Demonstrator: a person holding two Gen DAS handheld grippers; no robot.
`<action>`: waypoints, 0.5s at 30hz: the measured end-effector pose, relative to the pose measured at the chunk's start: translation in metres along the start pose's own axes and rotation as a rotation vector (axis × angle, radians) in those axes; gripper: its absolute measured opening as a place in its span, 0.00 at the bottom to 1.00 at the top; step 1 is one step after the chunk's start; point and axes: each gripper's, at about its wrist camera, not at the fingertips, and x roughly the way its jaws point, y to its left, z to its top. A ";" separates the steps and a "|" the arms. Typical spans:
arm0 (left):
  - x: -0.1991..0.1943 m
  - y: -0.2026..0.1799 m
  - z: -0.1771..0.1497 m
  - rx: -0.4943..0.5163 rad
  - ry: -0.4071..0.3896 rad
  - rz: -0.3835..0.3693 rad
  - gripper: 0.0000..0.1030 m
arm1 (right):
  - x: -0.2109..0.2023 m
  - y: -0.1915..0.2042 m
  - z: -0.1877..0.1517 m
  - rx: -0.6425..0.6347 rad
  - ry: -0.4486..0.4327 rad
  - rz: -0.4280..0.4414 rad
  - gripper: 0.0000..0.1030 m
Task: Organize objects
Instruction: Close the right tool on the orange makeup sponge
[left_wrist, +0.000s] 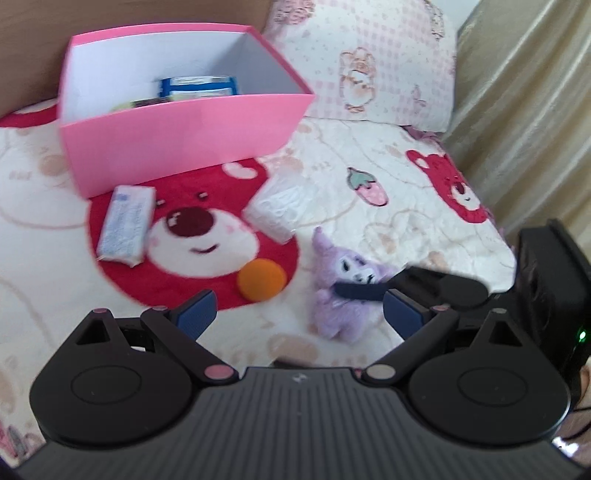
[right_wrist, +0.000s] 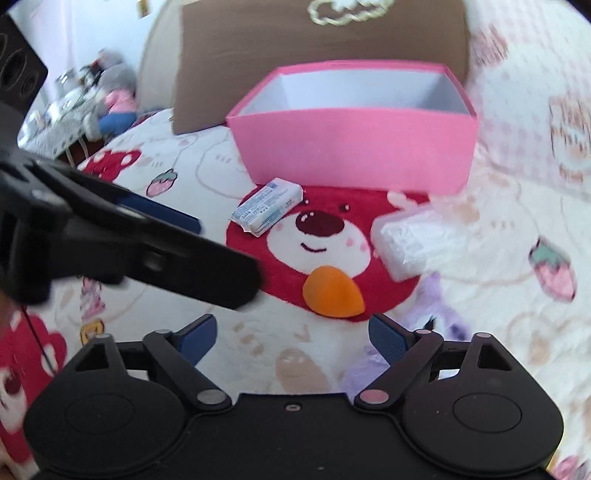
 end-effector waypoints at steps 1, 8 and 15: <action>0.003 -0.001 0.000 0.008 -0.006 -0.005 0.94 | 0.002 0.000 0.000 0.009 0.002 0.003 0.86; 0.024 0.014 -0.004 -0.006 -0.024 -0.004 0.91 | 0.020 -0.009 0.000 0.054 0.008 -0.008 0.81; 0.041 0.041 -0.016 -0.142 -0.082 -0.043 0.81 | 0.037 -0.024 -0.003 0.142 0.035 -0.018 0.64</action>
